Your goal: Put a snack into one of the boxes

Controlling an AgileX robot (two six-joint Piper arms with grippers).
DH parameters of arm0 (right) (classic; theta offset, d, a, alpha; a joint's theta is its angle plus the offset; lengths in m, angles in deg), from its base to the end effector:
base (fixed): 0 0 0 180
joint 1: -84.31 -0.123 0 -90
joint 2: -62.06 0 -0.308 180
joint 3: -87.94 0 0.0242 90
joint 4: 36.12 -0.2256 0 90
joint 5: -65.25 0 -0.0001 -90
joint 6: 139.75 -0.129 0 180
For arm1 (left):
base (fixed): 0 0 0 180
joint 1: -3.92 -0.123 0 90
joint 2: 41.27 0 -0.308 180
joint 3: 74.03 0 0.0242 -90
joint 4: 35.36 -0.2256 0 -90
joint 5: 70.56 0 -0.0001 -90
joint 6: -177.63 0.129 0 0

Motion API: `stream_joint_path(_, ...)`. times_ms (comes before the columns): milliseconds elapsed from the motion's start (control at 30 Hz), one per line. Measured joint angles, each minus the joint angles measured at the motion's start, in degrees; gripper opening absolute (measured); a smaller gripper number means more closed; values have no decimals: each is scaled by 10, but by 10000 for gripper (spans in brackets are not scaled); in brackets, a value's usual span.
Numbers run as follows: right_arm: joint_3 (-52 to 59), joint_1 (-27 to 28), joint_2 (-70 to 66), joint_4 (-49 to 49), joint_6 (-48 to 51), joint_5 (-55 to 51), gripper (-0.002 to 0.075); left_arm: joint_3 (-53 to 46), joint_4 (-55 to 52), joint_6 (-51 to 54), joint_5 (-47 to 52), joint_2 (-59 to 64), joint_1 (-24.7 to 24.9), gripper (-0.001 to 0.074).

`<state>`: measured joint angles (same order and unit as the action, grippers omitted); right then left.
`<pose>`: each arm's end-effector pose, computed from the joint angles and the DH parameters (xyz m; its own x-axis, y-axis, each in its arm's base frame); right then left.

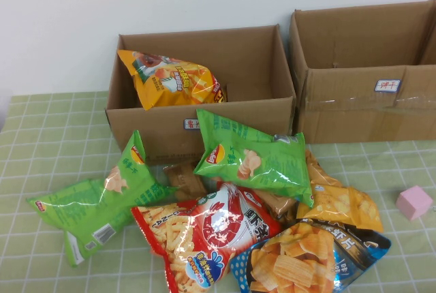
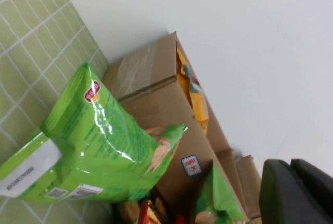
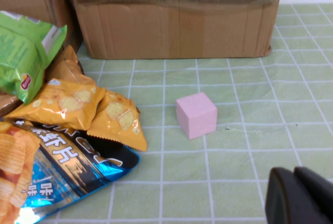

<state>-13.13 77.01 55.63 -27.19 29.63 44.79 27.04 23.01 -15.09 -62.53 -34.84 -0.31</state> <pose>0.0414 -0.0018 0.1651 -0.2693 0.0049 -0.9630 -0.0645 0.9976 0.0232 0.0459 -0.0121 0.2007 -0.0405 -0.9434 -0.3290 0.0216 0.3284 -0.9443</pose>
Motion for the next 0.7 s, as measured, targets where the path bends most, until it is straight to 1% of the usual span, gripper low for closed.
stream_joint_path(67, 0, 0, 0, 0, 0, 0, -2, 0, 10, 6, -3, 0, 0, -3)
stream_joint_path(133, 0, 0, 0, 0, 0, 0, -2, 0, 15, 34, -3, 0, 0, -3)
stream_joint_path(200, 0, 0, 0, 0, 0, 0, -2, 2, 16, 93, 13, 0, 0, -2)
stream_joint_path(300, 0, 0, 0, 0, 0, 0, -2, 43, 14, 211, 74, 1, 0, -3)
stream_joint_path(400, 0, 0, 0, 0, 0, 0, -2, 118, -12, 307, 150, 46, 0, -3)
stream_joint_path(567, 0, 0, 0, 0, 0, 0, -2, 273, -95, 452, 315, 185, 0, -3)
stream_joint_path(700, 0, 0, 0, 0, 0, 0, -2, 363, -133, 553, 410, 286, 2, -3)
